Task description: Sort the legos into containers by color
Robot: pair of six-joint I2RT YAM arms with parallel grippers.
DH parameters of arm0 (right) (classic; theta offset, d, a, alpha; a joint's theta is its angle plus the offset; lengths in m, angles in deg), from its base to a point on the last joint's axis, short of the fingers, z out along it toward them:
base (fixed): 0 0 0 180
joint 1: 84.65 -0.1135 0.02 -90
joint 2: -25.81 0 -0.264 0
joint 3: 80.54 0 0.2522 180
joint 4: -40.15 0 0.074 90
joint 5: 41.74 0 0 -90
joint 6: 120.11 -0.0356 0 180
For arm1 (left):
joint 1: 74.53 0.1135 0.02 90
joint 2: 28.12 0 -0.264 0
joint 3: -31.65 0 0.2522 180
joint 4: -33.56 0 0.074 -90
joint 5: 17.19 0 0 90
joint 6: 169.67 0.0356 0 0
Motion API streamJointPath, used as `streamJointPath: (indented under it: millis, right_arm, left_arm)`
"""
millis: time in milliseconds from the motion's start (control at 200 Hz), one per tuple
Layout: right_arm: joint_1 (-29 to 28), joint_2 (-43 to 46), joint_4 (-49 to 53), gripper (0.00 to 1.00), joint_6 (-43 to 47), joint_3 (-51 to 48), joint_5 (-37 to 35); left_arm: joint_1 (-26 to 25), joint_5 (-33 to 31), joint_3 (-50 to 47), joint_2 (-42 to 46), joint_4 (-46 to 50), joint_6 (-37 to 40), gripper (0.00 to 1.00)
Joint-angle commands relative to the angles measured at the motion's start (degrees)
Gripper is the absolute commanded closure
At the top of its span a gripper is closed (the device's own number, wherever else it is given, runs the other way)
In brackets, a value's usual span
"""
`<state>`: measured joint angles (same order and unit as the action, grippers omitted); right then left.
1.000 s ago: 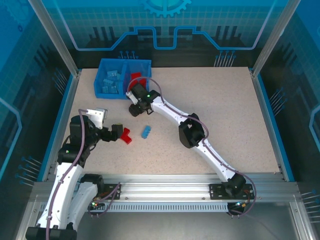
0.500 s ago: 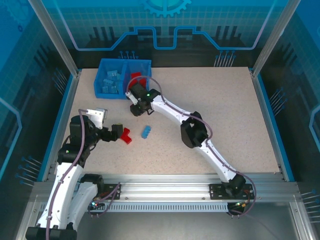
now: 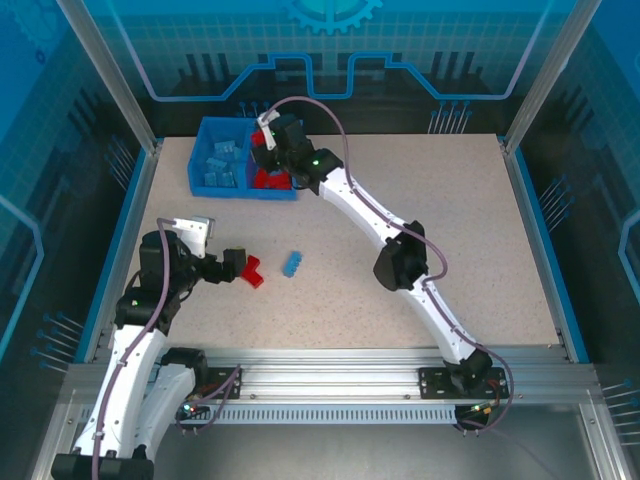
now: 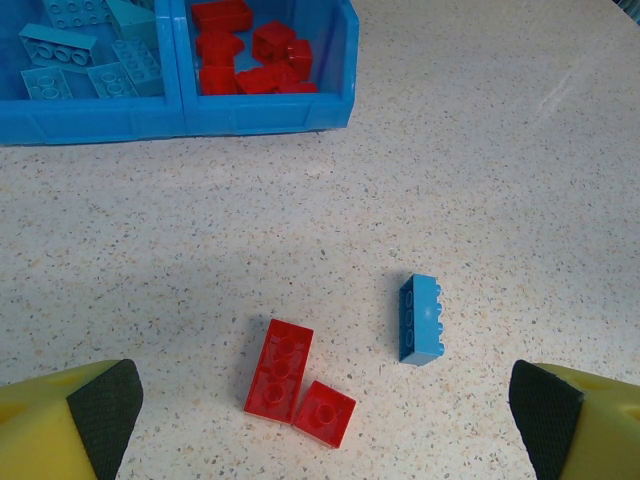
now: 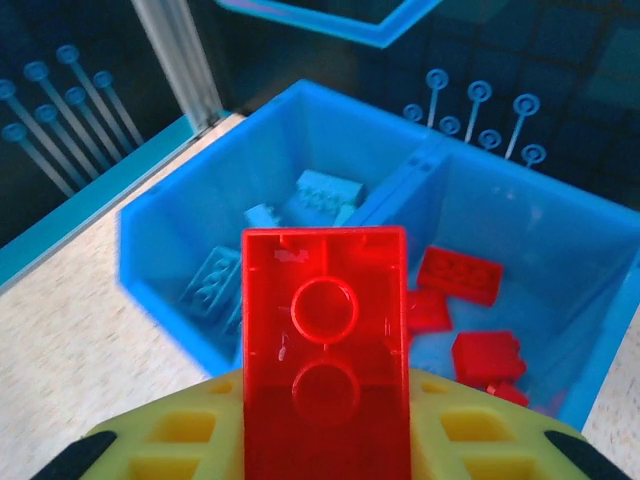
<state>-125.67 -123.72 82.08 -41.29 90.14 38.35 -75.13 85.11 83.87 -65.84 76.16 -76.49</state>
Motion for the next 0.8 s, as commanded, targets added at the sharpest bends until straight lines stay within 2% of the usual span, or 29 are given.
streamJointPath:
  millis: [0, 155, 190, 260, 315, 395, 485, 650, 795]
  right_arm:
    - [1.2, -7.6, -4.5, 0.79, -0.3, 4.6, -2.7]
    - [1.9, -8.8, -13.1, 0.77, 1.9, 4.1, -0.2]
    - [1.8, -8.9, -14.2, 0.74, 2.9, 4.2, 0.3]
    - [1.8, -8.8, -14.9, 0.56, 3.2, 4.3, 0.3]
    - [1.8, -8.5, -14.5, 0.46, 3.1, 4.5, 0.0]
    - [1.8, -7.6, -13.2, 0.41, 2.7, 4.4, 0.0]
    - [1.6, -6.2, -11.7, 0.39, 2.7, 4.4, -0.1]
    - [1.0, -0.9, -3.9, 0.4, 2.0, 4.2, 3.2]
    - [1.0, 8.9, 9.5, 0.28, -0.5, 1.0, 7.3]
  left_arm:
    - [-0.4, 0.3, 0.3, 0.6, 0.5, 1.0, 0.01]
    - [-0.4, 0.4, 0.2, 0.5, 0.4, 1.0, 0.01]
    - [-0.4, 0.5, 0.2, 0.4, 0.3, 1.0, 0.01]
    - [-0.4, 0.6, 0.2, 0.3, 0.2, 1.0, 0.01]
    - [-0.4, 0.6, 0.2, 0.1, 0.1, 0.9, 0.01]
    - [-0.4, 0.6, 0.2, -0.1, 0.1, 0.8, 0.01]
    - [-0.4, 0.6, 0.2, -0.3, -0.1, 0.9, 0.01]
    - [-0.4, 0.1, 0.2, -0.6, -0.1, 0.6, 0.01]
    - [-0.4, -6.2, 0.1, -2.0, -1.1, -5.5, 0.01]
